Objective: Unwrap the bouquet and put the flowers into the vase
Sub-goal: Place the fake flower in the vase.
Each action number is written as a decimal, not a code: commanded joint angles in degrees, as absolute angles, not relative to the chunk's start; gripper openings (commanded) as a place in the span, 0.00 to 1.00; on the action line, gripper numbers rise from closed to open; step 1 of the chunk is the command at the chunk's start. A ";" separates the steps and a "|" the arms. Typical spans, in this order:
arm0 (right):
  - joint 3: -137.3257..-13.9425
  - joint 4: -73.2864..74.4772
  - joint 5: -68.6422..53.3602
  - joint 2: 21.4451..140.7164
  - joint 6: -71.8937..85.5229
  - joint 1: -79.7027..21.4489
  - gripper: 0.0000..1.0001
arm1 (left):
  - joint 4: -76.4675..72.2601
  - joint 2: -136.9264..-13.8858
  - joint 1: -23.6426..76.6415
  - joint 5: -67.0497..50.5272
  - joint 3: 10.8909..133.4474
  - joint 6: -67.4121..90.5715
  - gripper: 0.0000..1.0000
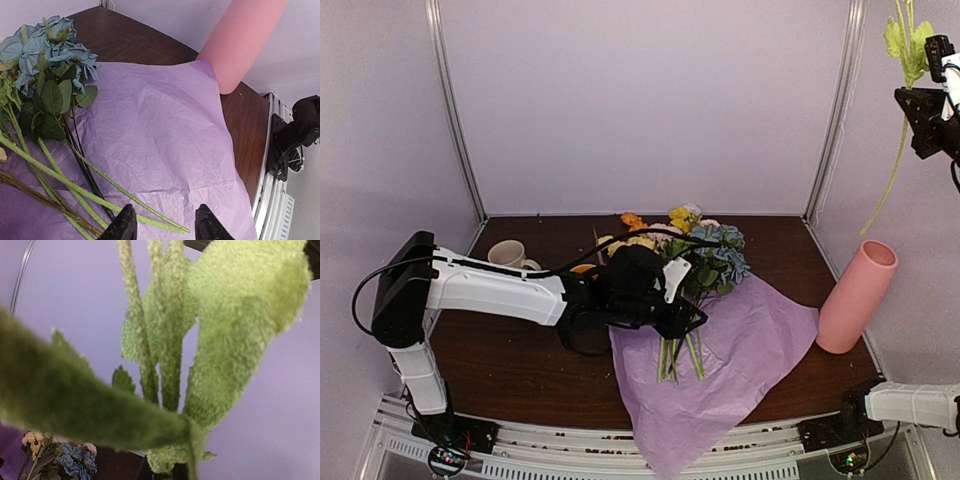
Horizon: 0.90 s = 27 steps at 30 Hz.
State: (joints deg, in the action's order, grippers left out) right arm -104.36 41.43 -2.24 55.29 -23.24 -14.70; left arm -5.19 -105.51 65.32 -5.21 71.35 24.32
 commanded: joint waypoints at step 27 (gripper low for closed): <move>-125.42 61.89 -3.21 54.48 -23.37 -13.36 0.00 | -1.44 -113.42 65.47 -10.17 81.08 22.93 0.42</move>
State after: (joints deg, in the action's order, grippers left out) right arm -126.63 58.17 -2.85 55.02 -25.06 -13.74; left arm -1.15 -112.73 65.32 -8.64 80.14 23.44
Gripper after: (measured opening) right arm 0.067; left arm 0.418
